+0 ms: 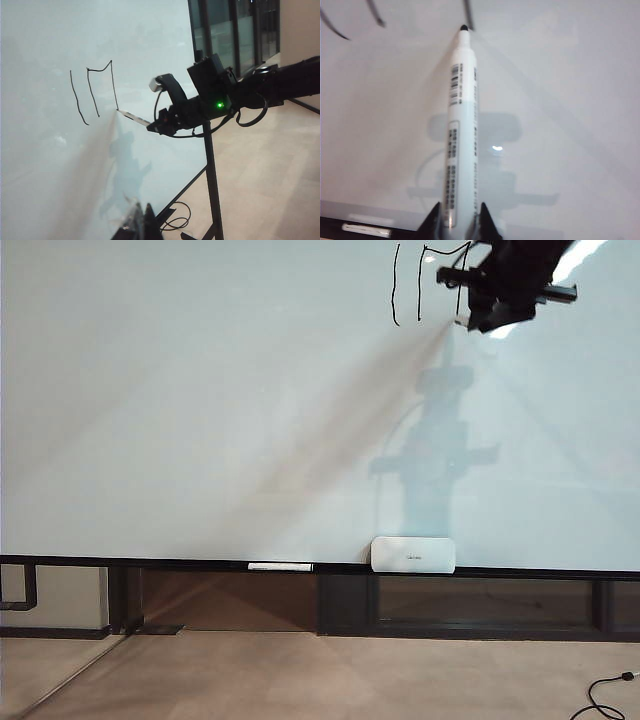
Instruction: Reach to the right to find the marker pen, pick it up, and write the number 10 on the whiteboard.
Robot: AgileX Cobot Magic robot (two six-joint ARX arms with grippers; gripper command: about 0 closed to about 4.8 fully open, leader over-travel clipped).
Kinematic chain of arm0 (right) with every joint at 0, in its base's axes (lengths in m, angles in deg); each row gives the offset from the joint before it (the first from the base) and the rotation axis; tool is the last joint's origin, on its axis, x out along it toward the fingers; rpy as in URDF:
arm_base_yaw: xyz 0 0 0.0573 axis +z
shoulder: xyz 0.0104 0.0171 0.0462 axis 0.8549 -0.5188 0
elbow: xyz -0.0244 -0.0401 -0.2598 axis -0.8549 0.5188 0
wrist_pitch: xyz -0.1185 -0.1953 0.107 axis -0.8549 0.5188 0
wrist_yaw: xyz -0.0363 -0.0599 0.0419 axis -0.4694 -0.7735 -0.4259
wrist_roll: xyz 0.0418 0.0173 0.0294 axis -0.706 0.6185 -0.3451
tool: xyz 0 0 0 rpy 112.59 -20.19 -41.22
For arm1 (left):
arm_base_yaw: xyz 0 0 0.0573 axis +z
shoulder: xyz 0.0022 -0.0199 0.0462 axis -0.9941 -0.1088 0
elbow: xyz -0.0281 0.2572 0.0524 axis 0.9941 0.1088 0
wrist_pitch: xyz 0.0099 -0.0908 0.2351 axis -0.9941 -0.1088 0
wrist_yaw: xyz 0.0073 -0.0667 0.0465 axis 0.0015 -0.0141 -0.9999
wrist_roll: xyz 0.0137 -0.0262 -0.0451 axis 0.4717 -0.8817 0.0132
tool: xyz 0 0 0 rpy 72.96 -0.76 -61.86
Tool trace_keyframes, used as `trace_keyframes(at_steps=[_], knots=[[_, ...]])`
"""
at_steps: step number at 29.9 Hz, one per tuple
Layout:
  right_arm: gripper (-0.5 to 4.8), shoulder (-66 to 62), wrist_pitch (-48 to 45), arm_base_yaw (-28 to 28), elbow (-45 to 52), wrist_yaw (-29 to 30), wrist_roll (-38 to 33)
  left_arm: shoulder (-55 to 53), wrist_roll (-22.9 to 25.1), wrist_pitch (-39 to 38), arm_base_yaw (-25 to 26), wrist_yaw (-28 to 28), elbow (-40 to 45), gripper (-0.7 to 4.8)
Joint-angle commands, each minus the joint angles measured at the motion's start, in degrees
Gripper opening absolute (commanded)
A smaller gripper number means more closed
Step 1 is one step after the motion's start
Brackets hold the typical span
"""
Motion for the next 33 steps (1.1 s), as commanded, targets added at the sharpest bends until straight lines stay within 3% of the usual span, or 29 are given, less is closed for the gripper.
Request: trace_keyframes(at_steps=[1, 33], knots=[[-0.03, 1.33, -0.5, 1.92, -0.31, 0.2, 0.68, 0.17, 0.44, 1.11, -0.02, 0.04, -0.31, -0.06], [-0.03, -2.97, -6.84, 3.13, -0.42, 1.68, -1.53, 0.15, 0.85, 1.11, 0.0, -1.03, -0.31, -0.06]])
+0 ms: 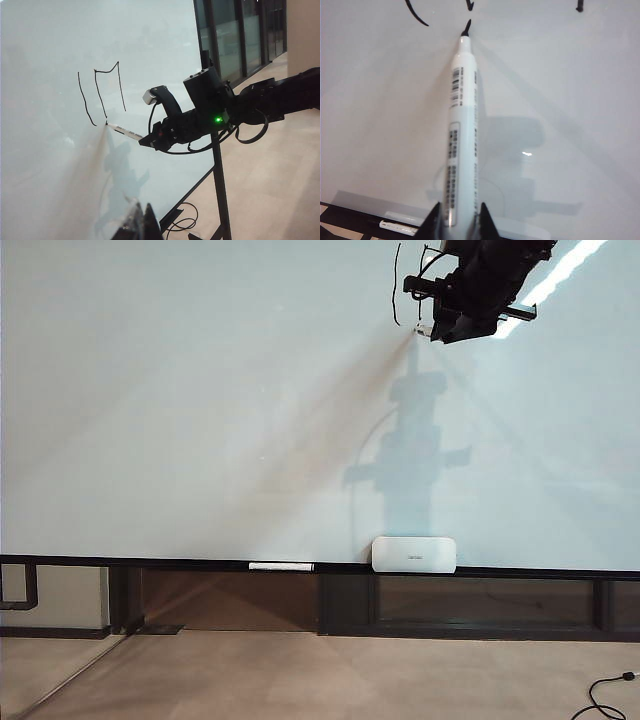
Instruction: Reach to the right to find the marker pen, pick it up, and write the number 10 on the whiteboard.
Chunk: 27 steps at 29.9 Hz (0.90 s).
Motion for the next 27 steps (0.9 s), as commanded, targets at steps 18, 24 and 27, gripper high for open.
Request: trace_keyframes(at_steps=[18, 24, 27], knots=[[-0.03, 3.32, 2.49, -3.06, -0.22, -6.58, 2.43, 0.22, 0.66, -0.22, 0.0, 0.17, -0.31, -0.06], [-0.03, 3.48, 3.72, -3.89, -0.22, -6.27, 2.36, 0.22, 0.63, -0.22, 0.0, 0.17, -0.31, -0.06], [-0.03, 3.52, 3.74, -3.89, -0.22, -6.27, 2.36, 0.22, 0.63, -0.2, 0.0, 0.17, -0.31, -0.06]])
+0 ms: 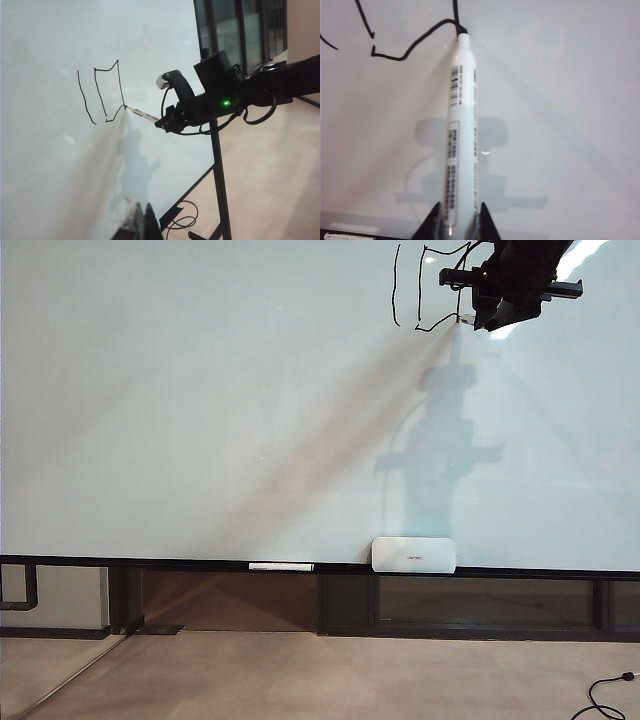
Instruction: Reach to the right to find the marker pen, pick it up, and write the number 10 on the whiteboard.
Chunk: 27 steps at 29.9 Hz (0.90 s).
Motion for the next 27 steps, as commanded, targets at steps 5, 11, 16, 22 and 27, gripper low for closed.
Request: trace_keyframes(at_steps=[5, 11, 16, 22, 27], knots=[[-0.03, 1.36, 1.2, 0.04, -0.22, -0.39, -0.07, 0.17, 0.17, 0.35, 0.0, 0.02, -0.31, -0.06], [-0.03, 5.75, 2.43, 0.46, 0.68, -0.57, 0.22, 0.17, 0.09, -0.09, 0.0, -1.66, -0.31, -0.06], [-0.03, 11.1, 4.04, 0.24, 3.1, -2.1, 1.46, 0.17, -0.02, -0.98, 0.0, -10.27, -0.31, -0.06], [-0.03, 20.35, 3.39, -0.96, 9.77, -2.12, 1.44, 0.57, 1.68, -1.16, 0.04, -19.63, -0.31, -0.06], [-0.03, 25.92, 2.93, -2.51, 13.88, -2.36, 1.42, 0.55, 1.42, -1.27, 0.04, -24.52, -0.31, -0.06]])
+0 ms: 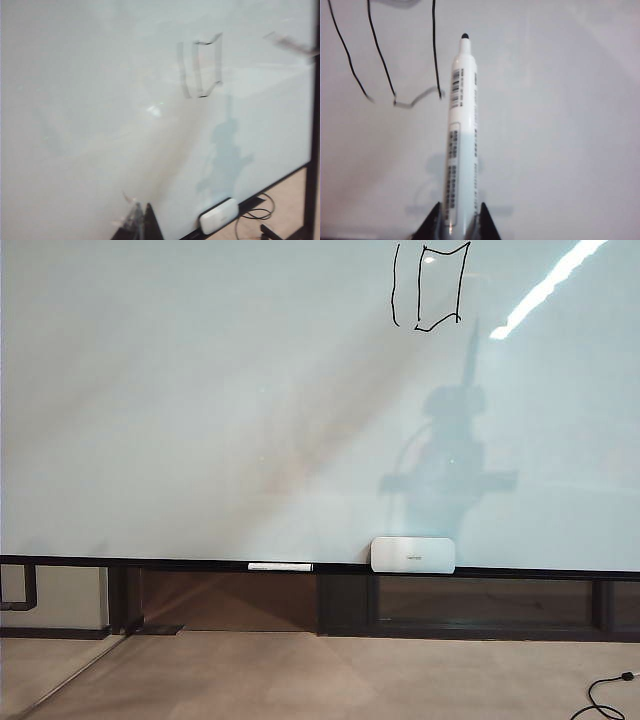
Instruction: Reach to the right to find the marker pen, pick it up, and write the number 10 on the whiteboard.
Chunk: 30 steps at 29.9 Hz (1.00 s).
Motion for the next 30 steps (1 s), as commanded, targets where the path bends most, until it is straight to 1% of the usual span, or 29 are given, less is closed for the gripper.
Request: trace_keyframes(at_steps=[1, 5, 10, 12, 16, 18, 22, 24, 25, 27, 28, 30], knots=[[-0.03, 3.56, -1.27, -1.49, 2.51, -0.31, 0.17, 0.22, -0.07, 0.22, -0.04, -5.07, -0.31, -0.06], [-0.03, 6.62, -0.61, -2.27, 5.81, -0.42, 0.17, -0.11, -0.17, -1.62, -0.04, -9.27, -0.31, -0.06], [-0.03, 8.72, -0.59, -3.28, 8.81, -0.09, 0.11, -1.7, -0.15, -5.77, 0.02, -11.26, -0.31, -0.06], [-0.03, 8.96, -0.59, -3.28, 9.55, -0.09, 0.11, -2.82, -0.15, -7.37, 0.04, -8.79, -0.28, -0.06], [-0.03, 9.31, -0.66, -3.3, 11.87, 0.11, 0.13, -4.85, -0.44, -8.92, 1.33, 4.09, -0.28, -0.06], [-0.03, 9.46, -0.48, -3.3, 13.38, -0.07, 0.11, -5.16, -1.29, -9.57, 1.46, 6.51, -0.28, -0.06], [-0.03, 10.38, -0.57, -3.67, 17.46, -0.2, -0.33, -5.05, -1.73, -10.14, 1.64, 9.46, -0.28, -0.06], [-0.03, 11.45, -0.59, -4.13, 19.93, -0.59, -0.76, -4.92, -2.36, -10.43, 2.45, 11.78, -0.28, -0.06], [-0.03, 12.22, -0.61, -4.2, 21.16, -1.14, -1.14, -4.81, -2.67, -10.88, 2.86, 11.87, -0.28, -0.06], [-0.03, 14.43, -1.11, -4.22, 24.13, -1.64, -1.62, -4.39, -2.89, -13.33, 3.19, 9.79, -0.28, -0.06], [-0.03, 15.58, -1.49, -4.24, 25.46, -2.03, -1.79, -4.15, -3.06, -14.67, 3.26, 7.23, -0.28, -0.06], [-0.03, 18.27, -2.49, -4.28, 28.52, -2.86, -1.77, -3.45, -3.02, -17.29, 3.23, 0.44, -0.15, -0.06]])
